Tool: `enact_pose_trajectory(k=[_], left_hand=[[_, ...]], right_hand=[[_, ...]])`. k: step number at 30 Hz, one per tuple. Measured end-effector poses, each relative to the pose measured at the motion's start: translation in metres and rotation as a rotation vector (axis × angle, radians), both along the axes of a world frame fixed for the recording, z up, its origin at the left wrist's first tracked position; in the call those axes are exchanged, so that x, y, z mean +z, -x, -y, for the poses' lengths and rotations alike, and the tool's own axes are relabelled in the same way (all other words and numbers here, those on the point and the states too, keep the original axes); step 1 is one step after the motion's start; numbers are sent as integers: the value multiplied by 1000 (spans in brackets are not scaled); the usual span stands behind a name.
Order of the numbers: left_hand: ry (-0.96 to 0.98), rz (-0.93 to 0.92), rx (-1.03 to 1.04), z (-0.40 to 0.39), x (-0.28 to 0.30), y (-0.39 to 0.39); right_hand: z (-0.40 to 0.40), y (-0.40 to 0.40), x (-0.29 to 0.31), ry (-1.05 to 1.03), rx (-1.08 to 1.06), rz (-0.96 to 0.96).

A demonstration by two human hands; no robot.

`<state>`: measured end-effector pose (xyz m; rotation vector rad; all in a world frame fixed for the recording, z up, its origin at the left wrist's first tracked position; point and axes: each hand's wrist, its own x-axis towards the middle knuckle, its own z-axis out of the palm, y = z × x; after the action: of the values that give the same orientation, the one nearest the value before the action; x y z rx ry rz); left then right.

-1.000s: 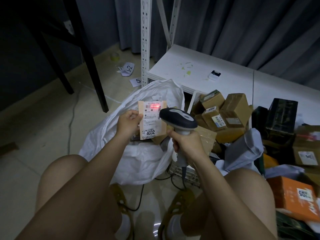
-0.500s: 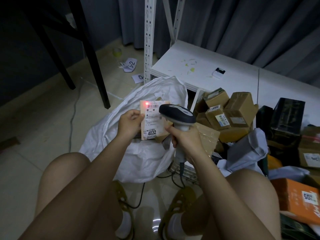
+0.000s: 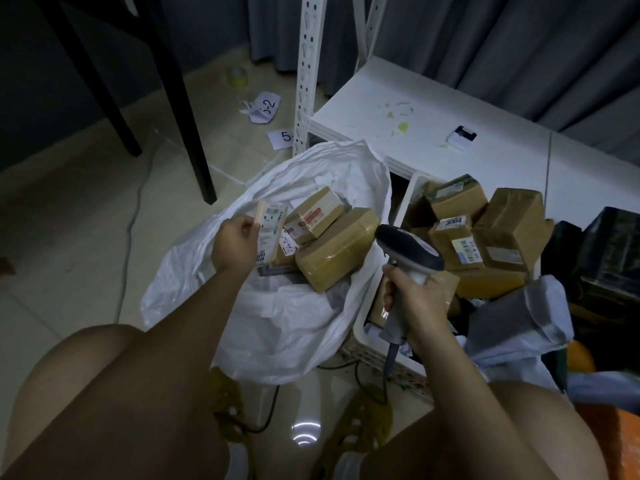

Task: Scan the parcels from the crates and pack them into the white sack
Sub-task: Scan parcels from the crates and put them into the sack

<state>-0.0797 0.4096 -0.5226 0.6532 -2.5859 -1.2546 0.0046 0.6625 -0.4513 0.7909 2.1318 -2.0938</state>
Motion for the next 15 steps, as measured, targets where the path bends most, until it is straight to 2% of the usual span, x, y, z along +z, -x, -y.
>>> enact_pose_trajectory(k=[4, 7, 9, 11, 15], left_hand=[[90, 130, -151, -7, -29, 8], [127, 445, -525, -8, -51, 2], [83, 537, -614, -9, -52, -4], [-28, 461, -532, -15, -48, -7], [-132, 258, -381, -37, -23, -13]], right_hand=[[8, 17, -8, 38, 0, 67], [15, 25, -13, 62, 27, 75], [17, 28, -14, 54, 51, 65], [15, 29, -15, 50, 59, 63], [-1, 26, -13, 29, 14, 64]])
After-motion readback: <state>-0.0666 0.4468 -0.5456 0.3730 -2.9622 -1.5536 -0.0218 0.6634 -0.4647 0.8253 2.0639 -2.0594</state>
